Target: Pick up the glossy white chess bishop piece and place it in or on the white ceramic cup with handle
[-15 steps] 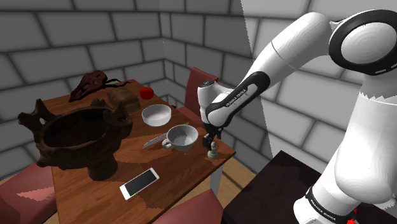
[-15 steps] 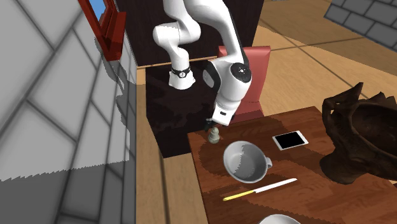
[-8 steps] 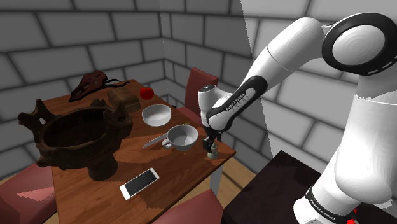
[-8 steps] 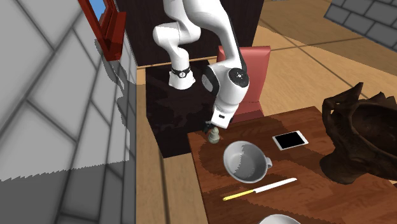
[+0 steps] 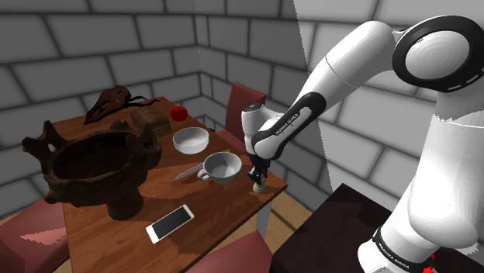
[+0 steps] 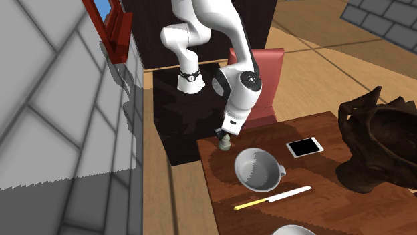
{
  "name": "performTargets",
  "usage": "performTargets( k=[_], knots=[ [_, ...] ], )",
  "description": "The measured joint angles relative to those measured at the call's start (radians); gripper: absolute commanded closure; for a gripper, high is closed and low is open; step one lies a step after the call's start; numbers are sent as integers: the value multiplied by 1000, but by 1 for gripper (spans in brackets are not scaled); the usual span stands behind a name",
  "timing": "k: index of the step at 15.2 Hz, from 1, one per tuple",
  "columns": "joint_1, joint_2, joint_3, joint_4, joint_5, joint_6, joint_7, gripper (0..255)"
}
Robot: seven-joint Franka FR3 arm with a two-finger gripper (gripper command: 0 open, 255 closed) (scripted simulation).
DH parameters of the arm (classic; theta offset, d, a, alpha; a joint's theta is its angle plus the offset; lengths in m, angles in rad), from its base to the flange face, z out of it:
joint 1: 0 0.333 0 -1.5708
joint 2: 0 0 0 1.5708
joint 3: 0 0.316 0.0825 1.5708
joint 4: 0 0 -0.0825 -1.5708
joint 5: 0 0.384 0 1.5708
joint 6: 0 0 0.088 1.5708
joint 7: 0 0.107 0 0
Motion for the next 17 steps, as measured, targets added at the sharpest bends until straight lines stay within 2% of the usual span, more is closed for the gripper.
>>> performTargets(
  k=[7, 17],
  knots=[
    [-1, -5, 1, 1, 2, -7, -2, 255],
    [-7, -113, 10, 13, 40, -123, -40, 255]
  ],
)
